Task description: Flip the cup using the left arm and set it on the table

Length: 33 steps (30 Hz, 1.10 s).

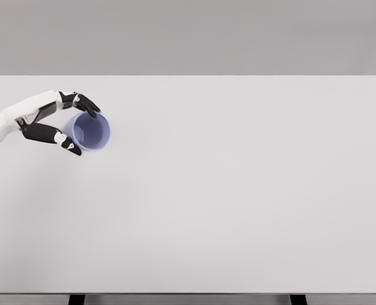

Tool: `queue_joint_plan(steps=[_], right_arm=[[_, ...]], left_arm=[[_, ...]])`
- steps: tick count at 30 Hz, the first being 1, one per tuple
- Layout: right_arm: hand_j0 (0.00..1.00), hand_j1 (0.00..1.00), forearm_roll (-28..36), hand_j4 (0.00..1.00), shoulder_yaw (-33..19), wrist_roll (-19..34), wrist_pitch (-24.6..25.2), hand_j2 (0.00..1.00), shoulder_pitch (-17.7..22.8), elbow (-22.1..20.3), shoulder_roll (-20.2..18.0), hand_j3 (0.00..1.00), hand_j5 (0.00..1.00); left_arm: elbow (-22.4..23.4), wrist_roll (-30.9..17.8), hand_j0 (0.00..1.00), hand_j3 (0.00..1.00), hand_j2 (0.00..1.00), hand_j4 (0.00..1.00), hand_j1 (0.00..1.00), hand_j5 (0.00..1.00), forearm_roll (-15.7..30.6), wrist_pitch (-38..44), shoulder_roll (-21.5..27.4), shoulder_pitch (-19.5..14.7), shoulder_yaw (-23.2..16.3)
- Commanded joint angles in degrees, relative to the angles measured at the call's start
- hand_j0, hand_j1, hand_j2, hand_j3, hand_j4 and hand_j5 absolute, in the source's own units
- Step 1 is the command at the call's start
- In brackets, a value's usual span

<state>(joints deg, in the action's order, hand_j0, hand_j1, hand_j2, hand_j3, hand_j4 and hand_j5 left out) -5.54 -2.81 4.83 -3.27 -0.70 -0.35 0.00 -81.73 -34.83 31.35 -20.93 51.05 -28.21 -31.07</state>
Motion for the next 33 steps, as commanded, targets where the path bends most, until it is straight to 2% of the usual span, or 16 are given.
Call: queue_joint_plan(steps=[1,2,7,9,12,16,20,22,25,33], right_arm=[[1.00,1.00,0.01,1.00,0.00,0.01,0.02,1.00,0.00,0.00,0.00,1.00,1.00],[1.00,1.00,0.01,1.00,0.00,0.01,0.02,1.00,0.00,0.00,0.00,1.00,1.00],[1.00,1.00,0.01,1.00,0.00,0.01,-0.07,1.00,0.00,0.00,0.00,1.00,1.00],[1.00,1.00,0.01,1.00,0.00,0.01,0.02,1.00,0.00,0.00,0.00,1.00,1.00],[1.00,1.00,0.01,1.00,0.00,0.01,0.02,1.00,0.00,0.00,0.00,1.00,1.00],[1.00,1.00,0.01,1.00,0.00,0.01,0.02,1.00,0.00,0.00,0.00,1.00,1.00],[1.00,1.00,0.01,1.00,0.00,0.01,0.02,1.00,0.00,0.00,0.00,1.00,1.00],[1.00,1.00,0.01,1.00,0.00,0.01,0.02,1.00,0.00,0.00,0.00,1.00,1.00],[1.00,1.00,0.01,1.00,0.00,0.01,-0.07,1.00,0.00,0.00,0.00,1.00,1.00],[1.00,1.00,0.01,1.00,0.00,0.01,-0.07,1.00,0.00,0.00,0.00,1.00,1.00]], left_arm=[[0.44,-0.17,0.52,0.52,0.52,0.52,0.52,0.52,5.29,0.28,-0.16,0.00,-0.22],[0.44,-0.17,0.52,0.52,0.52,0.52,0.52,0.52,8.81,1.68,-0.16,0.09,-0.57],[0.88,-0.17,0.53,0.53,0.53,0.53,0.53,0.53,16.37,11.00,-1.83,0.09,-0.75],[0.88,-0.17,0.53,0.53,0.53,0.53,0.53,0.53,16.72,11.35,-2.27,0.09,-0.75],[0.96,-0.17,0.53,0.53,0.53,0.53,0.53,0.53,19.80,14.52,-3.32,0.18,-0.75],[4.47,-0.17,0.53,0.53,0.53,0.53,0.53,0.53,23.05,14.69,-5.25,0.18,-0.93],[5.09,-0.17,0.53,0.53,0.53,0.53,0.53,0.53,24.98,15.75,-5.61,0.26,-1.01],[5.09,-0.17,0.53,0.53,0.53,0.53,0.53,0.53,25.95,15.75,-5.87,1.41,-1.01],[7.11,-0.17,0.54,0.54,0.54,0.54,0.54,0.54,27.36,15.75,-7.10,1.76,-1.01],[8.61,-0.17,0.56,0.56,0.56,0.56,0.56,0.56,29.29,15.75,-8.07,2.72,-0.93]])
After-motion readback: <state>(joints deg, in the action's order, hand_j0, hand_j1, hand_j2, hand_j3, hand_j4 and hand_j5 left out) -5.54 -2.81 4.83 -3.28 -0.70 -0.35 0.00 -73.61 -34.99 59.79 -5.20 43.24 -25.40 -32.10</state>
